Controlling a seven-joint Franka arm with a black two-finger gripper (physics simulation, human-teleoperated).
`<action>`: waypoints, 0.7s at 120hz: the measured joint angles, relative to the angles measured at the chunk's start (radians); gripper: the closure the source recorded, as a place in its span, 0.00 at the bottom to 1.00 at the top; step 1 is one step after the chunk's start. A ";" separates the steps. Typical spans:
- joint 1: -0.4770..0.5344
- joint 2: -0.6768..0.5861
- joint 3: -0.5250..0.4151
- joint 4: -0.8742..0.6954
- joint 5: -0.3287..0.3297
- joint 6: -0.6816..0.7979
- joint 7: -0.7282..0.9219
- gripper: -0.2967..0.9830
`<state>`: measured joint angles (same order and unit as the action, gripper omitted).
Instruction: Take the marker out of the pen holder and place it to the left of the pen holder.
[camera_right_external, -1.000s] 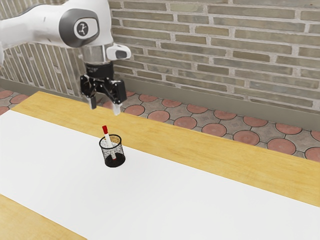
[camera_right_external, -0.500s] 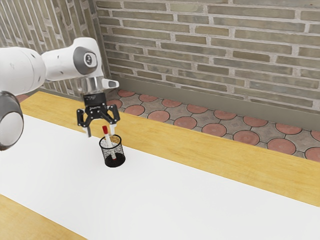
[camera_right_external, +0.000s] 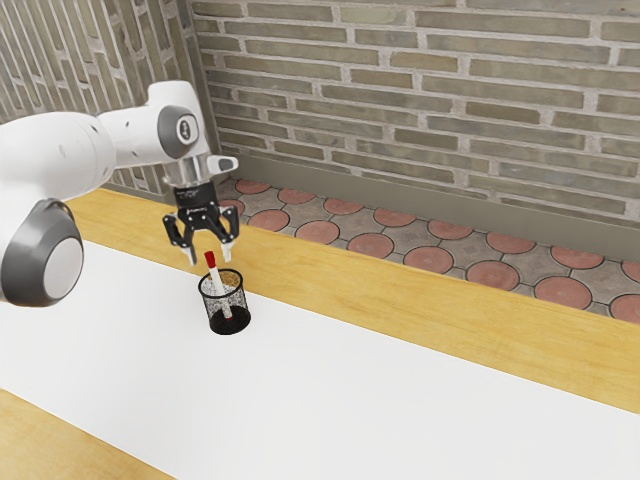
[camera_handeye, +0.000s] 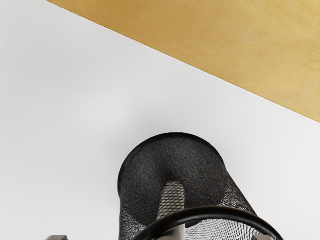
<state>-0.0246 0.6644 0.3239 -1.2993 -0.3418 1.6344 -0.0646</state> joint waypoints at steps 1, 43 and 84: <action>0.001 0.000 0.000 -0.001 0.000 0.002 0.000 0.41; 0.032 0.003 -0.006 -0.006 -0.006 0.033 0.014 0.60; -0.009 -0.023 -0.001 -0.023 -0.002 -0.002 0.014 0.60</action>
<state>-0.0338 0.6412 0.3233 -1.3222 -0.3437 1.6324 -0.0502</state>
